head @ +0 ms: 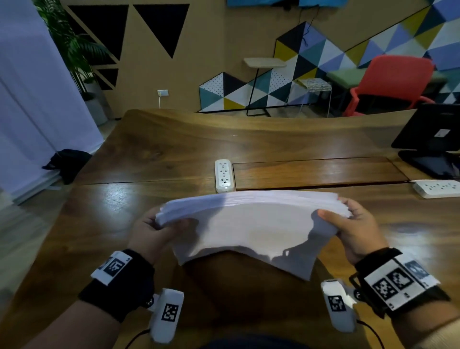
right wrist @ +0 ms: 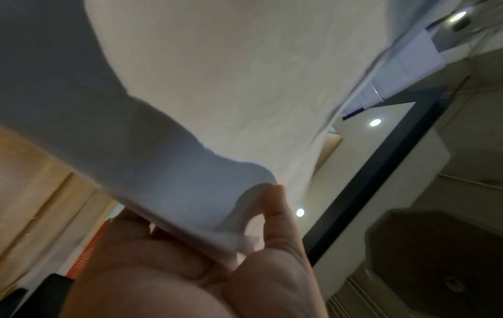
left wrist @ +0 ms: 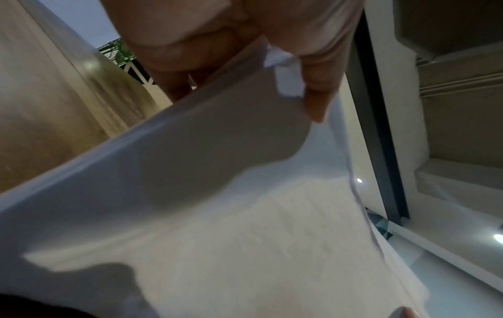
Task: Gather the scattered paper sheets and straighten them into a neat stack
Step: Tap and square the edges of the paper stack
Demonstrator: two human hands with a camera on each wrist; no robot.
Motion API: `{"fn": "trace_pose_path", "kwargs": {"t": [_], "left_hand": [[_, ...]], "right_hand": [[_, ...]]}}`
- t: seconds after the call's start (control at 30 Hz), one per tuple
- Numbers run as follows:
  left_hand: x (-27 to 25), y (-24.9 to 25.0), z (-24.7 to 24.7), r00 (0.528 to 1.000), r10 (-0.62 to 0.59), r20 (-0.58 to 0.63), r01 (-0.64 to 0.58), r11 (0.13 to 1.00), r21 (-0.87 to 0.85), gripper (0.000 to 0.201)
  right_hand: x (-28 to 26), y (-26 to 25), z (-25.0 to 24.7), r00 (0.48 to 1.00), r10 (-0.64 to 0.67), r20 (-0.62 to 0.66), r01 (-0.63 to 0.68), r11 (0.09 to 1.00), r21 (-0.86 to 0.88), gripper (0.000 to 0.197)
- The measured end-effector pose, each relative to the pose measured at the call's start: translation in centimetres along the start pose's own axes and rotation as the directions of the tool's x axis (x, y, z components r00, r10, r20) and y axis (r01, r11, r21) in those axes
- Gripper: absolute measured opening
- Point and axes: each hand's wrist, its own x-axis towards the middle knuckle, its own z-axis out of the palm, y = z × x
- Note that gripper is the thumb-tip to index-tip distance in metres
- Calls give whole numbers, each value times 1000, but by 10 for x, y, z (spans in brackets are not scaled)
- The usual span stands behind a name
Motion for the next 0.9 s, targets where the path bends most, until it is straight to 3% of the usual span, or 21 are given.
{"fn": "trace_pose_path", "kwargs": {"t": [0.03,0.13,0.2,0.3,0.4,0.43,0.67,0.77,0.9], "left_hand": [[2,-6,0,1000,8,-4,-8,1000,-29,28],[7,-10,6,998,53,-37,-56,995,-77,81],[9,-5,12,994,68,-86,-78,989,-123,101],[9,4,25,984,50,-173,-78,985,-156,82],[14,4,29,963,-74,-261,22,981,-194,28],[17,3,28,953,-110,-281,55,978,-199,19],[23,12,24,950,-198,-243,146,966,-216,19],[25,12,24,937,-224,-268,168,962,-215,17],[28,15,22,936,-245,-254,192,958,-215,20]], "right_hand": [[0,5,0,1000,2,-29,-2,1000,-10,88],[0,10,4,995,-40,-89,44,998,45,86],[-1,7,10,992,-69,-107,79,993,86,80],[-3,3,18,987,-103,-125,116,988,104,74],[-3,3,22,978,-95,-186,116,987,107,67],[-1,4,23,973,-88,-212,112,988,106,62],[3,0,30,949,-70,-306,110,987,113,42],[9,-2,31,937,-73,-342,116,988,106,18],[15,-1,31,913,-132,-385,157,987,34,26]]}}
